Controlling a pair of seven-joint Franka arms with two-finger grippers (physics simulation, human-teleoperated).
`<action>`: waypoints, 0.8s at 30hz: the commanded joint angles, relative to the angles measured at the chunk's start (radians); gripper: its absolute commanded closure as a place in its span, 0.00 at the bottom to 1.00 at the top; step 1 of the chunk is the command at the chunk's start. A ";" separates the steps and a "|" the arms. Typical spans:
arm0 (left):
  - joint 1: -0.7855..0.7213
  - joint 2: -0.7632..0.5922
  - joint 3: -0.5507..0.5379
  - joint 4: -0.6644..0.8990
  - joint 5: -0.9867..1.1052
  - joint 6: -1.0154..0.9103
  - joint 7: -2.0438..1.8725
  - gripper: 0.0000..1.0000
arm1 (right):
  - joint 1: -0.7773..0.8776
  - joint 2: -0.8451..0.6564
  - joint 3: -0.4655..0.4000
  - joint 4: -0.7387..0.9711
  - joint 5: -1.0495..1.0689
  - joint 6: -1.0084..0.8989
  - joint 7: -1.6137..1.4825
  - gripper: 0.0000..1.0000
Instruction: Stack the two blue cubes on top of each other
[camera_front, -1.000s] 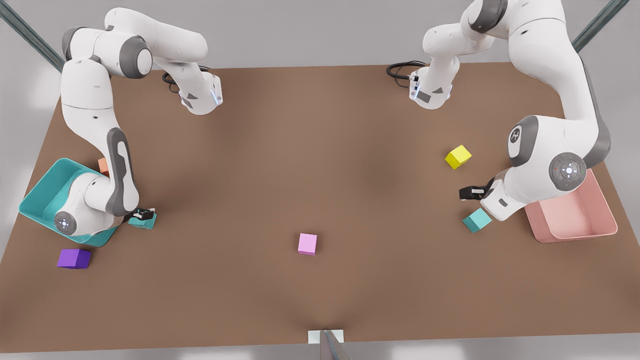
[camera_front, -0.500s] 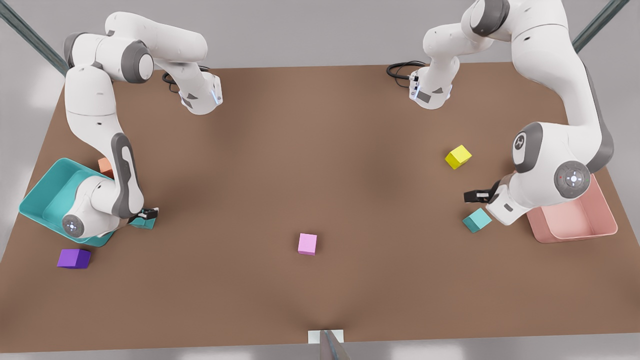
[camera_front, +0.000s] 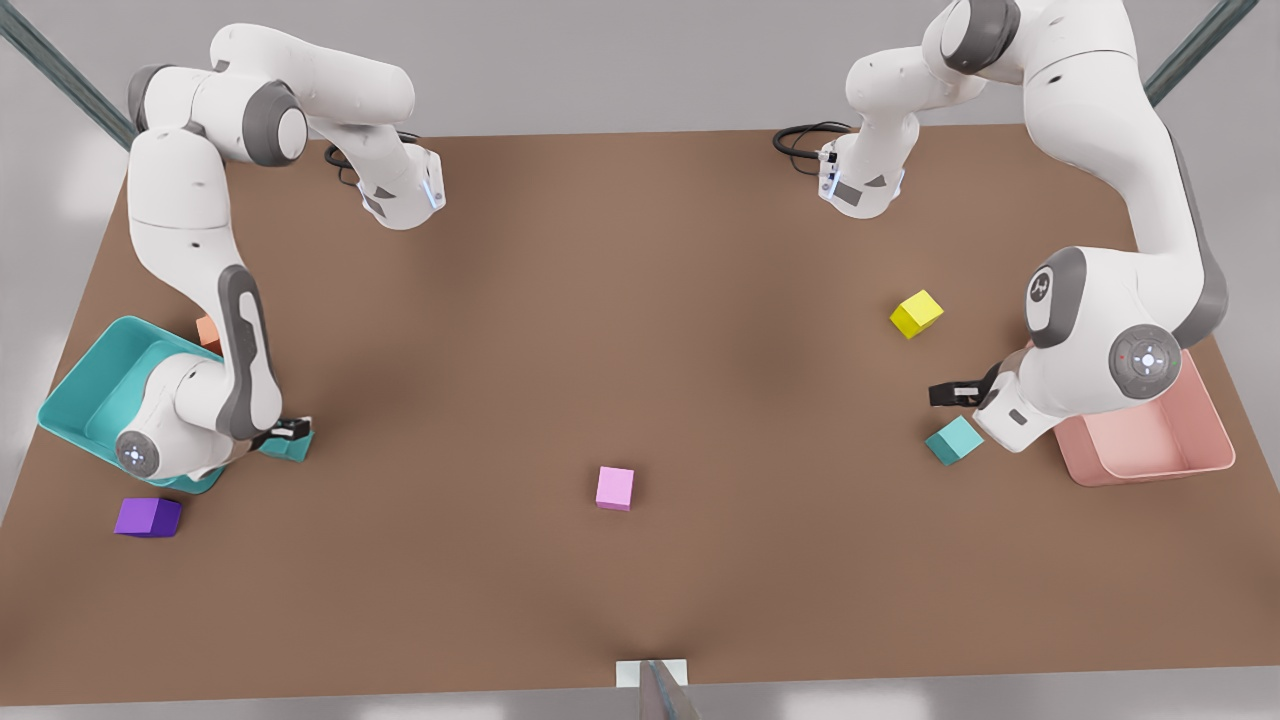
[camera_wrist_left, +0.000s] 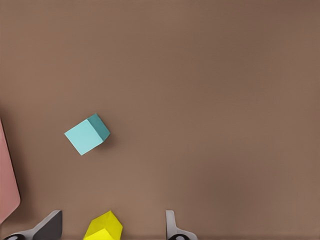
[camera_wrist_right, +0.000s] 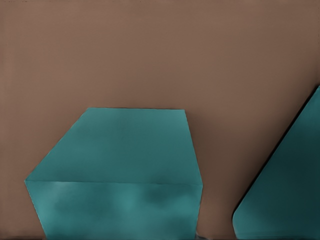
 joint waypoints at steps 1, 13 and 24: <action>-0.003 -0.001 0.000 0.000 0.001 0.000 -0.003 0.00 | 0.002 -0.008 0.001 0.030 -0.003 -0.122 -0.086 0.54; 0.082 0.016 0.000 0.003 0.022 0.005 0.003 0.00 | 0.591 -0.050 0.386 0.647 -0.015 -0.334 0.207 0.55; 0.252 0.221 -0.005 -0.164 0.010 0.350 -0.502 0.00 | 0.914 0.294 0.294 0.697 -0.075 0.131 0.320 0.58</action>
